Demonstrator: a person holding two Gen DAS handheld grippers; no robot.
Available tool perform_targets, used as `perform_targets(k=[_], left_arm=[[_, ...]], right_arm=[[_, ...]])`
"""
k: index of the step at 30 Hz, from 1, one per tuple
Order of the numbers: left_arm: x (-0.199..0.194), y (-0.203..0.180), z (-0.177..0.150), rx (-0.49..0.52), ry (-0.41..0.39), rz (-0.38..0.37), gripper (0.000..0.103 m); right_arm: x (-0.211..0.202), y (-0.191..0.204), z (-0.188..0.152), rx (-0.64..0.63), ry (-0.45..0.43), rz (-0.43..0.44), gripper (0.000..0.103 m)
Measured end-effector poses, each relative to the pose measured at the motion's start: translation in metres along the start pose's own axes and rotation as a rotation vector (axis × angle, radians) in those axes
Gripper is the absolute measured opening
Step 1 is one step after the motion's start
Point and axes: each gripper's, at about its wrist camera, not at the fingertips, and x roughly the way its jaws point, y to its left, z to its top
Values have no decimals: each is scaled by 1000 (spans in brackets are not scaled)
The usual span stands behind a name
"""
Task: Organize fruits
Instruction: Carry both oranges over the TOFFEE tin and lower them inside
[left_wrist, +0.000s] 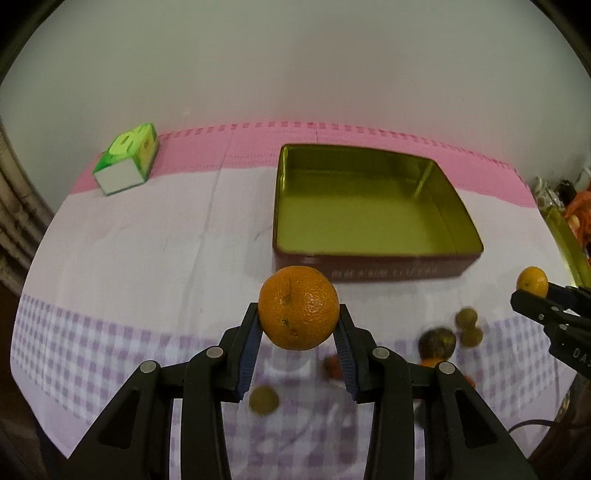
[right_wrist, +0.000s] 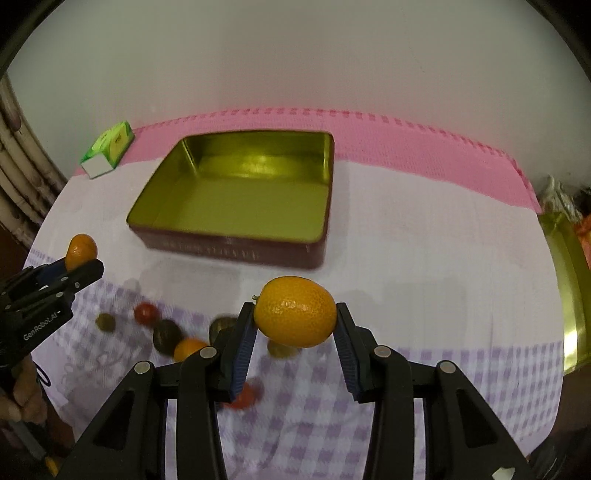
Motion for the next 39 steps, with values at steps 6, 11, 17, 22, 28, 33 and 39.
perform_targets(k=[6, 11, 17, 22, 28, 33, 39], left_arm=[[13, -2, 26, 7, -10, -12, 40], [32, -6, 49, 51, -17, -20, 40], [58, -4, 65, 45, 22, -28, 40], [77, -10, 70, 62, 41, -21, 40], [91, -16, 70, 80, 60, -8, 40], [98, -18, 71, 84, 77, -9, 40], [104, -17, 71, 84, 96, 5, 40]], right_arm=[[14, -1, 28, -8, -5, 11, 39], [30, -5, 51, -13, -6, 22, 39], [42, 14, 57, -19, 17, 26, 39], [57, 24, 62, -25, 37, 19, 39], [72, 30, 65, -33, 60, 5, 39], [80, 33, 62, -47, 75, 2, 39], [86, 34, 63, -60, 77, -4, 39]])
